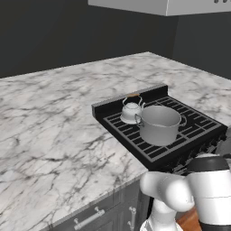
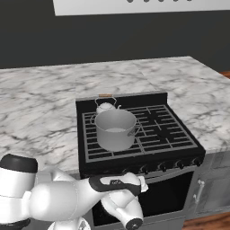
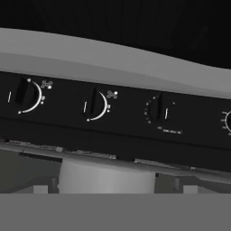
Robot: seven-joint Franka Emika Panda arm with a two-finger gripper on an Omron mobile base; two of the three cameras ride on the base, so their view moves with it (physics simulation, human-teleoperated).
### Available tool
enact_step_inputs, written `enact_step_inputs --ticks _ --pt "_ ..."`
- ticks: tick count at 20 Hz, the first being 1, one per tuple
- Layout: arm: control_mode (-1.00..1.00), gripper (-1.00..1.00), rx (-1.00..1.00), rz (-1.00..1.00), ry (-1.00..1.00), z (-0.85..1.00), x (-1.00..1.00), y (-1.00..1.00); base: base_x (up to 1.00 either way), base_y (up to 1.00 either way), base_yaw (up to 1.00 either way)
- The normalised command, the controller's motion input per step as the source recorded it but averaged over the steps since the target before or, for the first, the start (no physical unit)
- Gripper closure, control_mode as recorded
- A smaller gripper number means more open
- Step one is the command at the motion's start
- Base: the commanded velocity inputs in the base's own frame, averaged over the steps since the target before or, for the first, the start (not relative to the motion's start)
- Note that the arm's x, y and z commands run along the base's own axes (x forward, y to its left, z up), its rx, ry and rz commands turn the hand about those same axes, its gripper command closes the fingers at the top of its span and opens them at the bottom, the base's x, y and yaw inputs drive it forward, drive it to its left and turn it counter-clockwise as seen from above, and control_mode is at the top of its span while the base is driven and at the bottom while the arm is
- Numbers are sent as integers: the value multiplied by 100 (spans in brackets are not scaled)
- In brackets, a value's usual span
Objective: Pick the kettle from the cabinet and place it on a stove burner. Then pick the pot from the counter and place it on another stove burner. Finally, turn both burners on.
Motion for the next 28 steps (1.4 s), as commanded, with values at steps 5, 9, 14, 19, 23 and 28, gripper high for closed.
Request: enact_step_inputs --ticks 5,9,14,19,23,28 --pt "-100 -100 0 0 -1 -8 1 -5 0 0 0" --pt "-100 -100 0 0 -2 -4 3 -4 0 0 0" --pt "-100 -100 0 0 -1 -5 7 -1 0 0 0" --pt "-100 -100 0 0 0 -1 9 0 0 0 0" --pt "-100 -100 0 0 0 -1 8 0 0 0 0" --pt "-100 -100 0 0 0 -3 10 0 0 0 0"
